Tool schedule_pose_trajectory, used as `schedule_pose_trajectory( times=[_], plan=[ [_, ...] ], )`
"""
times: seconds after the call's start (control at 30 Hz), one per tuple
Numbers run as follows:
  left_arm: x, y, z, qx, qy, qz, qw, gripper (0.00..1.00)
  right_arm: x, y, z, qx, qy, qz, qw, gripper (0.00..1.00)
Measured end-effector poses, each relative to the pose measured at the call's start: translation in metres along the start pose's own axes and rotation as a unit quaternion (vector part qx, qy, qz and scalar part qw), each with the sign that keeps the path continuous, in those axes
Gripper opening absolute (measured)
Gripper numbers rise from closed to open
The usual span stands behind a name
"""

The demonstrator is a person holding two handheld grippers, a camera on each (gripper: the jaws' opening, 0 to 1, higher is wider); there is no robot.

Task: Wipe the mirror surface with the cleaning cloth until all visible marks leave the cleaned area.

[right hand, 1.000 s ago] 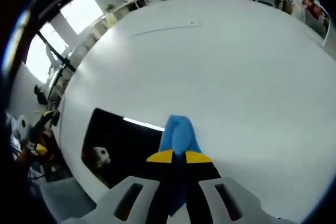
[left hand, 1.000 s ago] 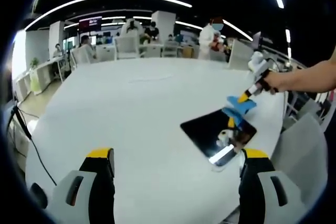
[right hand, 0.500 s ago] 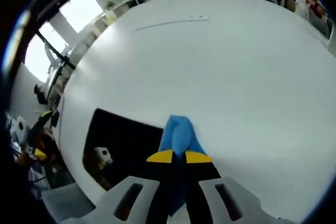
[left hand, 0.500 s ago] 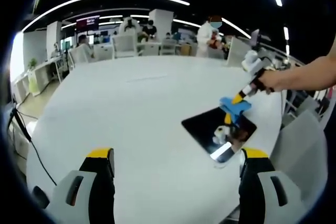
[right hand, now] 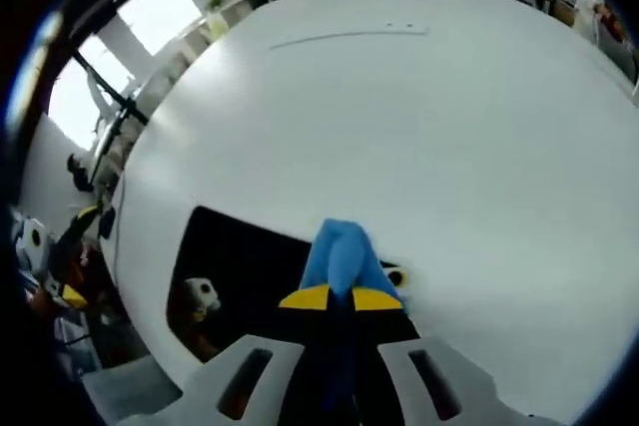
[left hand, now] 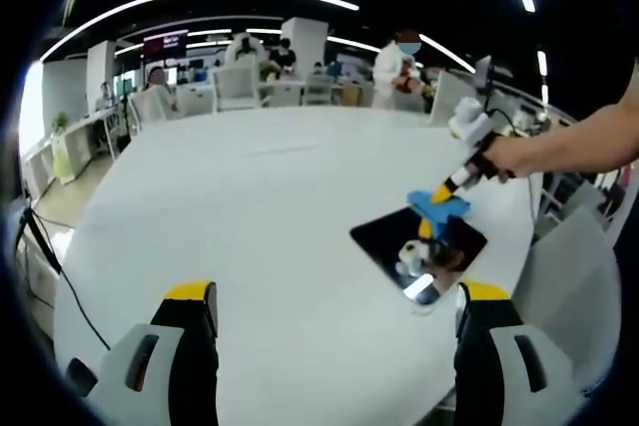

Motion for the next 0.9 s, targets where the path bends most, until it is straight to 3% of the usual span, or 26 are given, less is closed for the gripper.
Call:
schedule_pose_trajectory(
  times=[0.9],
  plan=[
    [0.000,-0.004,-0.002,0.005,-0.011,0.009,0.9999,1.00,-0.030,0.039,-0.079,-0.048,-0.025,-0.012,0.9985,0.00]
  ],
)
Point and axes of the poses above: the point that each gripper's makers call its tool centre point, and the gripper's own axes: y roughly forward along the fingers, z roughly to its right, x roughly out of its underside, the point moved 5 cm from there along -y, roughly backward along the fingers, and after that the axes turned 4 degrees about -y, right-handed, at the moved point
